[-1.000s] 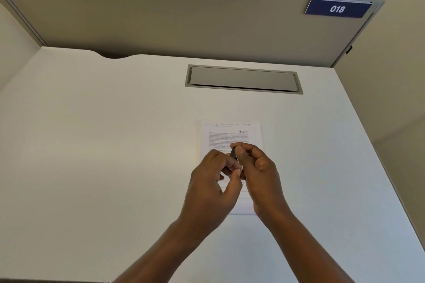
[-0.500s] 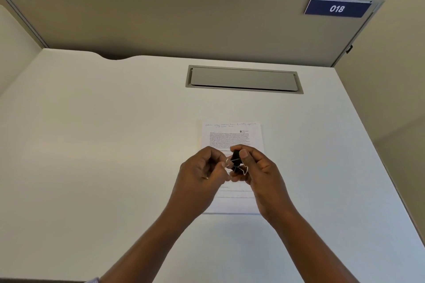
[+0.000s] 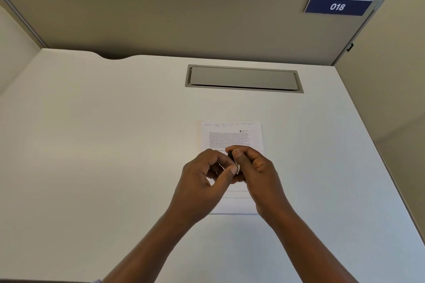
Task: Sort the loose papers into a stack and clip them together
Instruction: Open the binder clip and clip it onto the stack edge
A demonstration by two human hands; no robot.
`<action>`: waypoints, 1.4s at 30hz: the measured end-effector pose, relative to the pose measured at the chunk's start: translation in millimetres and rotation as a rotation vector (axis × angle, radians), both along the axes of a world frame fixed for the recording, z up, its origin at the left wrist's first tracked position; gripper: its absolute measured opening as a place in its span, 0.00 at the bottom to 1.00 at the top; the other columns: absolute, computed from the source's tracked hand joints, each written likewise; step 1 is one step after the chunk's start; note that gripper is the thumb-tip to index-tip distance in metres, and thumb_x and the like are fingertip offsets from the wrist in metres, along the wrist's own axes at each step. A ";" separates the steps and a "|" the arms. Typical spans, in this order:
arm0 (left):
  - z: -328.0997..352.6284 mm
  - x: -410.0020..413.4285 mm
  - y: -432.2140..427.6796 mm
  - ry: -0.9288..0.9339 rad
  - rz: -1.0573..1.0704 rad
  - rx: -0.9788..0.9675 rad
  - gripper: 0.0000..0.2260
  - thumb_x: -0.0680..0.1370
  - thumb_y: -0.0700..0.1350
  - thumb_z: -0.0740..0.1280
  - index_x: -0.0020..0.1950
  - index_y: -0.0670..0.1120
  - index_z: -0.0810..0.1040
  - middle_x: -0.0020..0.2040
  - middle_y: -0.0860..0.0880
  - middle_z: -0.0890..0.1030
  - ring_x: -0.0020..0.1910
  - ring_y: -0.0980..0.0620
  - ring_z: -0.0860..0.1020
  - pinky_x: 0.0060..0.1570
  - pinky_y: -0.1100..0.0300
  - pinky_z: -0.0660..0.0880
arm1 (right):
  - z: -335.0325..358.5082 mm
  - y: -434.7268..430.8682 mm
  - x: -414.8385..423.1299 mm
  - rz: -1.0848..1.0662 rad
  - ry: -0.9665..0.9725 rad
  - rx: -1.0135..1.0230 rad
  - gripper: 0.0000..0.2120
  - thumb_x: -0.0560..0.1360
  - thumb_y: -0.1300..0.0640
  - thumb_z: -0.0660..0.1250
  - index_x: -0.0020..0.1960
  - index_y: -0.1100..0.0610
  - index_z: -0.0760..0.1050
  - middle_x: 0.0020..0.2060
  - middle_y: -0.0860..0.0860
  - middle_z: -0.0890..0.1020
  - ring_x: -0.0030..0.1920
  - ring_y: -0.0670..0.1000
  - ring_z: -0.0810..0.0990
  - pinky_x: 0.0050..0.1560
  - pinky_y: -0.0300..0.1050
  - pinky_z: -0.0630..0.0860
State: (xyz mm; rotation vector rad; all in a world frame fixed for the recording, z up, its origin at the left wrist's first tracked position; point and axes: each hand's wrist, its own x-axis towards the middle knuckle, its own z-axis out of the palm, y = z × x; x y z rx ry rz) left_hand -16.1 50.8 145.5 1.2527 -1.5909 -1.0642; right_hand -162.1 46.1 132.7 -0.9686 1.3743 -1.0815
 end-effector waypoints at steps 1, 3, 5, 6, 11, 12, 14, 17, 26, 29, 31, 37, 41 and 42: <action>0.3 0.3 -0.3 0.012 -0.005 0.002 0.02 0.77 0.42 0.70 0.45 0.47 0.81 0.41 0.53 0.83 0.41 0.49 0.82 0.42 0.61 0.78 | 0.6 -0.6 0.4 -0.002 0.005 -0.001 0.09 0.82 0.56 0.63 0.55 0.54 0.83 0.47 0.56 0.86 0.44 0.61 0.84 0.44 0.49 0.83; 0.6 0.7 -0.7 0.028 -0.012 0.001 0.02 0.76 0.43 0.69 0.44 0.47 0.81 0.41 0.53 0.82 0.42 0.47 0.81 0.43 0.56 0.79 | 1.8 -1.3 0.5 -0.008 0.018 -0.009 0.09 0.82 0.56 0.64 0.55 0.54 0.83 0.46 0.56 0.86 0.43 0.61 0.83 0.42 0.46 0.83; 2.6 0.3 -0.9 0.026 -0.019 -0.009 0.02 0.76 0.43 0.69 0.44 0.47 0.81 0.41 0.53 0.82 0.41 0.47 0.81 0.43 0.53 0.79 | 2.3 -1.6 0.6 -0.015 0.031 -0.018 0.09 0.82 0.56 0.64 0.55 0.54 0.83 0.45 0.55 0.86 0.43 0.60 0.84 0.41 0.43 0.83; 3.4 -0.3 -0.8 0.020 -0.024 -0.016 0.02 0.76 0.42 0.69 0.44 0.47 0.80 0.41 0.53 0.82 0.41 0.47 0.81 0.43 0.53 0.79 | 2.4 -1.5 0.7 -0.019 0.039 -0.022 0.09 0.82 0.56 0.64 0.55 0.54 0.82 0.45 0.54 0.86 0.43 0.59 0.84 0.41 0.42 0.83; 4.2 -5.2 -0.4 -0.031 -0.014 -0.048 0.05 0.76 0.36 0.70 0.43 0.45 0.79 0.40 0.54 0.81 0.40 0.51 0.82 0.40 0.61 0.78 | 1.7 -1.0 2.2 -0.030 0.060 -0.035 0.08 0.82 0.56 0.64 0.55 0.54 0.83 0.45 0.53 0.87 0.44 0.55 0.85 0.40 0.38 0.81; 3.4 -5.8 -0.7 -0.037 -0.004 -0.047 0.05 0.76 0.37 0.70 0.43 0.45 0.79 0.40 0.54 0.81 0.40 0.51 0.82 0.40 0.61 0.78 | 1.9 -0.8 2.4 -0.027 0.063 -0.040 0.09 0.82 0.56 0.64 0.55 0.54 0.83 0.45 0.53 0.87 0.44 0.54 0.85 0.40 0.38 0.81; 1.8 -5.3 -1.7 -0.016 0.006 -0.032 0.04 0.76 0.39 0.69 0.43 0.46 0.79 0.41 0.53 0.81 0.40 0.49 0.82 0.41 0.59 0.79 | 2.0 -0.9 3.0 -0.015 0.078 -0.049 0.09 0.82 0.55 0.64 0.55 0.54 0.83 0.45 0.51 0.87 0.44 0.54 0.85 0.40 0.38 0.81; 2.2 -3.6 -1.8 0.009 -0.017 -0.033 0.01 0.75 0.40 0.69 0.44 0.45 0.79 0.42 0.52 0.81 0.42 0.49 0.82 0.41 0.59 0.79 | 1.7 -1.7 3.4 -0.021 0.089 -0.057 0.09 0.82 0.55 0.64 0.55 0.53 0.83 0.46 0.50 0.87 0.45 0.53 0.85 0.43 0.41 0.83; 6.0 -3.9 -3.7 -0.057 -0.065 -0.099 0.06 0.74 0.33 0.70 0.43 0.43 0.79 0.42 0.52 0.80 0.41 0.52 0.80 0.41 0.68 0.74 | -1.2 -3.6 3.5 -0.035 0.134 -0.063 0.09 0.82 0.54 0.64 0.55 0.53 0.83 0.46 0.48 0.87 0.44 0.51 0.86 0.44 0.41 0.83; 6.2 -5.8 -4.0 -0.063 -0.042 -0.099 0.05 0.72 0.34 0.70 0.42 0.43 0.78 0.41 0.51 0.79 0.40 0.51 0.79 0.40 0.68 0.74 | -1.3 -3.7 3.0 -0.032 0.165 -0.066 0.09 0.82 0.53 0.64 0.55 0.51 0.83 0.47 0.47 0.87 0.45 0.50 0.86 0.47 0.43 0.83; 6.2 -7.6 -3.4 -0.063 -0.022 -0.108 0.03 0.71 0.36 0.69 0.41 0.44 0.77 0.40 0.51 0.79 0.40 0.50 0.79 0.40 0.65 0.76 | -0.4 -3.3 2.9 -0.020 0.168 -0.061 0.09 0.82 0.53 0.64 0.55 0.51 0.83 0.47 0.47 0.87 0.45 0.49 0.86 0.48 0.44 0.83; 6.5 -7.3 -1.2 -0.056 0.016 -0.127 0.02 0.71 0.38 0.68 0.40 0.43 0.76 0.39 0.52 0.77 0.40 0.51 0.79 0.43 0.57 0.80 | 7.3 -4.2 -5.0 0.128 -0.004 -0.009 0.11 0.81 0.52 0.65 0.62 0.49 0.80 0.52 0.48 0.86 0.52 0.50 0.86 0.50 0.40 0.80; 8.1 2.5 -4.6 -0.049 0.014 -0.084 0.04 0.75 0.39 0.70 0.42 0.44 0.77 0.39 0.52 0.79 0.41 0.50 0.81 0.43 0.59 0.80 | 9.1 -4.2 -20.3 0.316 -0.034 0.029 0.24 0.76 0.51 0.70 0.71 0.47 0.74 0.59 0.47 0.84 0.58 0.49 0.84 0.55 0.40 0.80; 8.4 4.0 -4.6 -0.045 -0.016 -0.075 0.04 0.75 0.38 0.70 0.42 0.43 0.77 0.40 0.51 0.79 0.42 0.49 0.81 0.44 0.61 0.80 | 10.2 -4.5 -23.3 0.326 -0.003 0.019 0.24 0.75 0.52 0.70 0.71 0.48 0.74 0.58 0.47 0.84 0.57 0.49 0.84 0.55 0.40 0.80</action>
